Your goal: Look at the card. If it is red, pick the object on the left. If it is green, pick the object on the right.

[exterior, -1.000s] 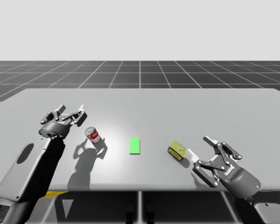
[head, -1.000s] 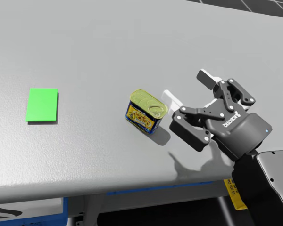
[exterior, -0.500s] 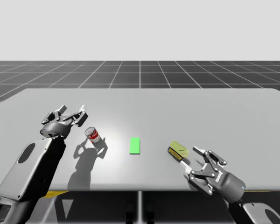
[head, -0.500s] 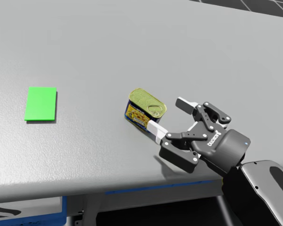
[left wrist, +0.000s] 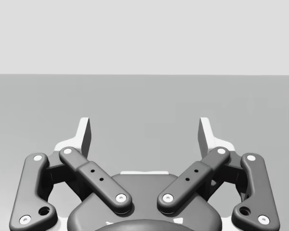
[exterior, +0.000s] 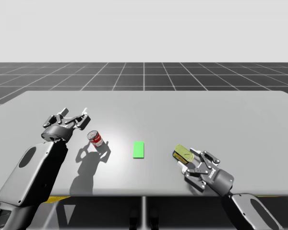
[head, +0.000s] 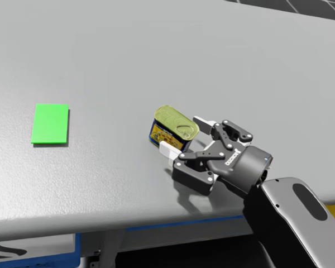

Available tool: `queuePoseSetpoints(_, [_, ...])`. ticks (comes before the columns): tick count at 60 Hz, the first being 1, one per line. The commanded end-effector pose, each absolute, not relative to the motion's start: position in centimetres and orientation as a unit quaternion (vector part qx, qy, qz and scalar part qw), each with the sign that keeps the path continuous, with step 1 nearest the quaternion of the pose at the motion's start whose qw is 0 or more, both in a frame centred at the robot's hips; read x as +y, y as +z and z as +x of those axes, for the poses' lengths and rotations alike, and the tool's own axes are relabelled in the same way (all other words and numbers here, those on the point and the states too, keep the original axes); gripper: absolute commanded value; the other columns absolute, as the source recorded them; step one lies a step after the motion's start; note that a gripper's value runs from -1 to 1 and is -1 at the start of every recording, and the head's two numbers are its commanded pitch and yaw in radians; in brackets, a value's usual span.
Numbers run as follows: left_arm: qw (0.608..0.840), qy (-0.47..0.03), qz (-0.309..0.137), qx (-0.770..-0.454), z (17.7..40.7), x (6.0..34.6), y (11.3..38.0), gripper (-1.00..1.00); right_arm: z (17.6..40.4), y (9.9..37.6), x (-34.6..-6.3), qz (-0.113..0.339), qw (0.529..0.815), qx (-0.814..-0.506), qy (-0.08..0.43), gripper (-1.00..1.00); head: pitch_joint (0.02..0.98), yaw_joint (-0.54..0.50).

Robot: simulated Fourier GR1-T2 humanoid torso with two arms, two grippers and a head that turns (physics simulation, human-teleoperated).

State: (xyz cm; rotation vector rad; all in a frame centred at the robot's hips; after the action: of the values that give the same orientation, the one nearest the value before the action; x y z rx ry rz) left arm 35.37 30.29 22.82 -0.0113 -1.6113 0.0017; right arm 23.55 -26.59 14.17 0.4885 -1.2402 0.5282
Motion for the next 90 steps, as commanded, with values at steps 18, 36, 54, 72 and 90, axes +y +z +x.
queuePoseSetpoints(18, [0.693, 0.001, -0.005, -0.721, 35.4, 30.3, 22.8, -1.0, 24.0, 13.2, -25.6, 0.228, 0.771, -0.54, 0.248, 1.0, 0.922, -0.31])
queuePoseSetpoints(36, [0.693, 0.001, -0.005, -0.721, 35.4, 30.3, 22.8, -1.0, 23.9, 12.9, -25.9, 0.223, 0.774, -0.538, 0.247, 1.0, 0.81, -0.34])
queuePoseSetpoints(54, [0.693, 0.001, -0.005, -0.721, 35.4, 30.3, 22.8, -1.0, 23.8, 12.8, -25.9, 0.215, 0.772, -0.542, 0.252, 1.0, 0.558, -0.38])
queuePoseSetpoints(72, [0.693, -0.005, -0.003, -0.721, 35.5, 30.2, 22.6, -1.0, 23.8, 12.7, -25.9, 0.21, 0.771, -0.545, 0.253, 1.0, 0.513, -0.39])
queuePoseSetpoints(90, [0.693, -0.005, -0.003, -0.721, 35.4, 30.1, 22.6, -1.0, 25.2, 17.3, -27.0, 0.179, 0.744, -0.598, 0.238, 1.0, 0.518, -0.4])
